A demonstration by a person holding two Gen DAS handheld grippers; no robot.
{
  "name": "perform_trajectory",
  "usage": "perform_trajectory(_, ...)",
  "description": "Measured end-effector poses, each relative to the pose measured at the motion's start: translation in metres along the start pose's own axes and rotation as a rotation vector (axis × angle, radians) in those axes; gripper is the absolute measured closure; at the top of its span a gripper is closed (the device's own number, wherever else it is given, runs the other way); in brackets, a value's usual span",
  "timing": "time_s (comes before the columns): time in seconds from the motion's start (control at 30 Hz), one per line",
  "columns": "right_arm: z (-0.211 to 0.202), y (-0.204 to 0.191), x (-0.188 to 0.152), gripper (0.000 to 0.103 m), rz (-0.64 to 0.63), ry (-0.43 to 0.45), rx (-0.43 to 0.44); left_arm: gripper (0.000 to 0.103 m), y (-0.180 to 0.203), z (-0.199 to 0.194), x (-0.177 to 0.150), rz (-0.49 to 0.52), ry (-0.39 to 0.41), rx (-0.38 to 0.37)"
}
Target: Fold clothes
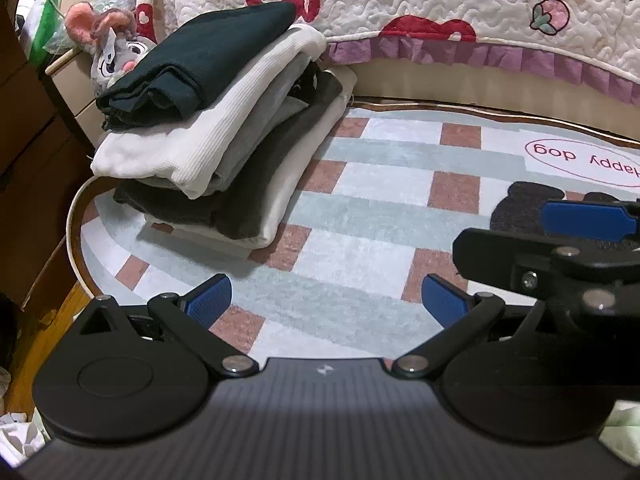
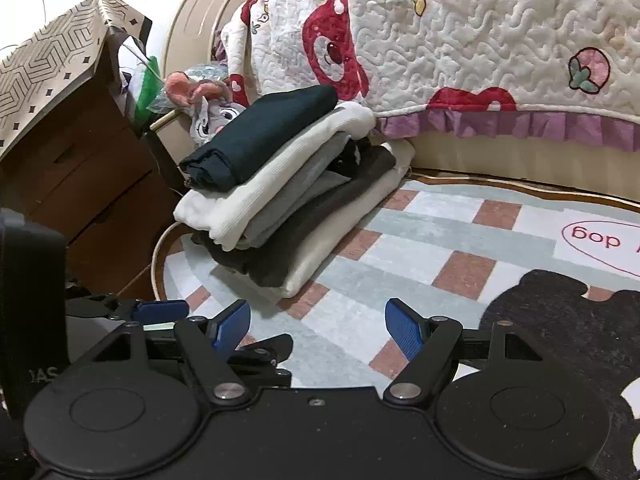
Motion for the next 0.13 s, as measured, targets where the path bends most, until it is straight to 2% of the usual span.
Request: perform_trajectory(0.13,-0.0009,0.0007,-0.0002,0.024,0.007,-0.007,0.001,0.000,0.0003,0.0005,0.0010,0.003,0.004,-0.006)
Point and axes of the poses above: each gripper's, at about its wrist camera, not at the fingertips, and z roughly the way its jaws point, y to its right, x to its top, the point moved 10 cm from there along z, roughly the way its jaws point, and after that the axes turned 13 degrees about z, right-handed, at the moved point
